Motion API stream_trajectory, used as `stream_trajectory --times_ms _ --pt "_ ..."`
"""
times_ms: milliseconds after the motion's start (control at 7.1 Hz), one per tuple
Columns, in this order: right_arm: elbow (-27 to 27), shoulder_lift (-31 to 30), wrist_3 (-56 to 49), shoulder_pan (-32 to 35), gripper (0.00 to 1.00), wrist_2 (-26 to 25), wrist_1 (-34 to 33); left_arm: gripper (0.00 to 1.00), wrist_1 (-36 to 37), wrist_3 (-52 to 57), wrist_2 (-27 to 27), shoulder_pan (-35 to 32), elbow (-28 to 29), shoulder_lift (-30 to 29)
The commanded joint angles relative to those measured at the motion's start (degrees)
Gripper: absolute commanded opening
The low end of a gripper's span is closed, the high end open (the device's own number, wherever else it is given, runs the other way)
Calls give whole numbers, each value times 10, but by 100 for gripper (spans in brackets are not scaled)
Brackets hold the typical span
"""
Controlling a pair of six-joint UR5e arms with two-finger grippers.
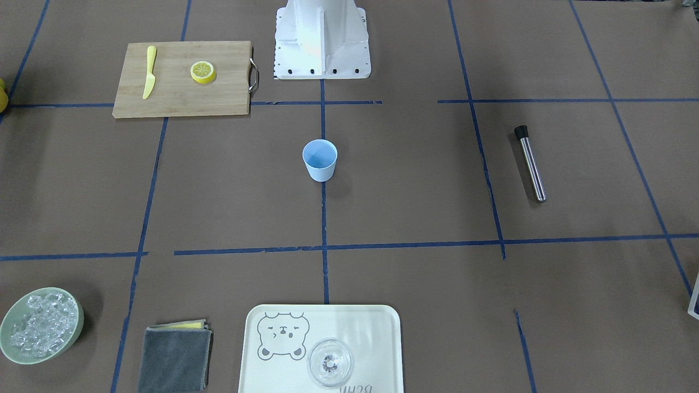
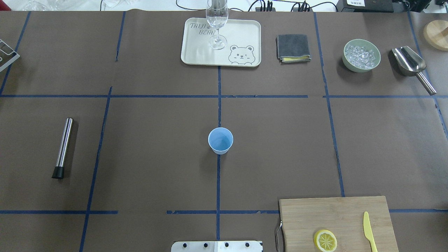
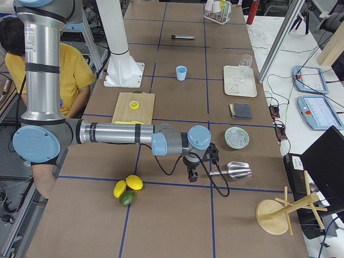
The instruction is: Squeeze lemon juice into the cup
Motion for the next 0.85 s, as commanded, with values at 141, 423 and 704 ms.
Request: stream_trajectory --times_ms 141,423,704 --pt "1 0 -1 2 100 1 4 100 -4 -1 -2 0 -13 -3" --pt "27 -15 7 2 100 1 3 100 -6 0 -2 0 -14 3" --pt "43 -37 7 2 100 24 5 100 -9 0 -3 1 -16 3"
